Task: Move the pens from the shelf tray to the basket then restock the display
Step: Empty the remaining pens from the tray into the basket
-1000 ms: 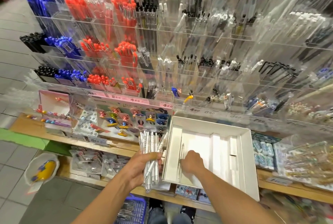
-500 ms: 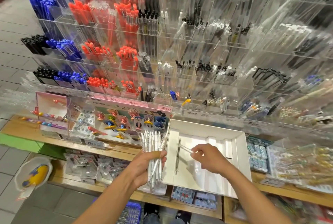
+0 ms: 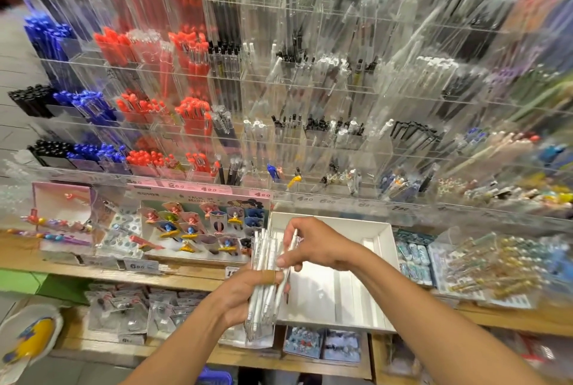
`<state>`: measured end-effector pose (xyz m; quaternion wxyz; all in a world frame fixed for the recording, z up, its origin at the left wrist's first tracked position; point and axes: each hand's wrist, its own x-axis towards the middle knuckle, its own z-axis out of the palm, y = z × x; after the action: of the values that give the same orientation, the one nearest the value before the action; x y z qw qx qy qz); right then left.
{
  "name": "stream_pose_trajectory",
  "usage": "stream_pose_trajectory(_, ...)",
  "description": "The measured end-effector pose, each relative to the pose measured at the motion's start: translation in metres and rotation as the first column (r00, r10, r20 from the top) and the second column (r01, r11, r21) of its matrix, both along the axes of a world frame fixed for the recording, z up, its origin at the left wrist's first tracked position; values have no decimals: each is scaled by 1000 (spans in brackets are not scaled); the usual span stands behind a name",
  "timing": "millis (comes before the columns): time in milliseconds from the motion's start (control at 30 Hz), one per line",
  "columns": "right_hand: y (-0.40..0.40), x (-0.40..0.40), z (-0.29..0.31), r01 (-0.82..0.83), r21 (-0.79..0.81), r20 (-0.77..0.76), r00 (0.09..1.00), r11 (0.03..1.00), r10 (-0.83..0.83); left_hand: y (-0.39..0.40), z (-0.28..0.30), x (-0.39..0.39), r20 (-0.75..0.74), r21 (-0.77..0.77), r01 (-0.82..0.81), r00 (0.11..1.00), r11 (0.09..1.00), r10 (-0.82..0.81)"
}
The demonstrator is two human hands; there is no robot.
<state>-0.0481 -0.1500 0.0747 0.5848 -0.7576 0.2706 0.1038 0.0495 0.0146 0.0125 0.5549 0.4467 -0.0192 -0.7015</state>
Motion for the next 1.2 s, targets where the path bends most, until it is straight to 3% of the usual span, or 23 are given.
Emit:
stream_pose_trajectory(200, 16, -5, -26, 256, 23, 21, 966, 966, -257, 3, -6, 2, 35, -19, 15, 999, 1000, -14)
stream_pose_trajectory(300, 14, -9, -39, 304, 220, 40, 947, 927, -320, 4, -7, 2, 85, 22, -12, 996, 1000, 10)
stream_pose_trajectory(400, 2, -7, -61, 430, 379, -7, 887, 820, -462, 7, -7, 5, 105, 68, -64, 993, 996, 56)
stream_pose_trajectory(500, -1, -5, -104, 563, 83, -194, 818, 822, -541, 14, -10, 10, 113, 120, -116, 988, 986, 103)
stream_pose_trajectory(567, 7, -5, -135, 415, -124, -337, 837, 901, -432, 20, -15, 14, 99, 124, -147, 986, 981, 135)
stream_pose_trajectory(667, 20, -3, -166, 240, -223, -472, 822, 945, -320, 29, -19, 20, 83, 122, -171, 983, 978, 161)
stream_pose_trajectory(900, 31, 7, -187, 143, -399, -516, 781, 905, -351, 46, -26, 32, 91, 106, -146, 986, 984, 136)
stream_pose_trajectory(1067, 20, 4, -172, 136, -424, -547, 750, 895, -373, 55, -29, 38, 109, 105, -143, 985, 984, 132)
stream_pose_trajectory(1200, 12, -35, -137, 176, -517, -392, 821, 837, -415, 63, -31, 41, 118, 133, -173, 980, 976, 158)
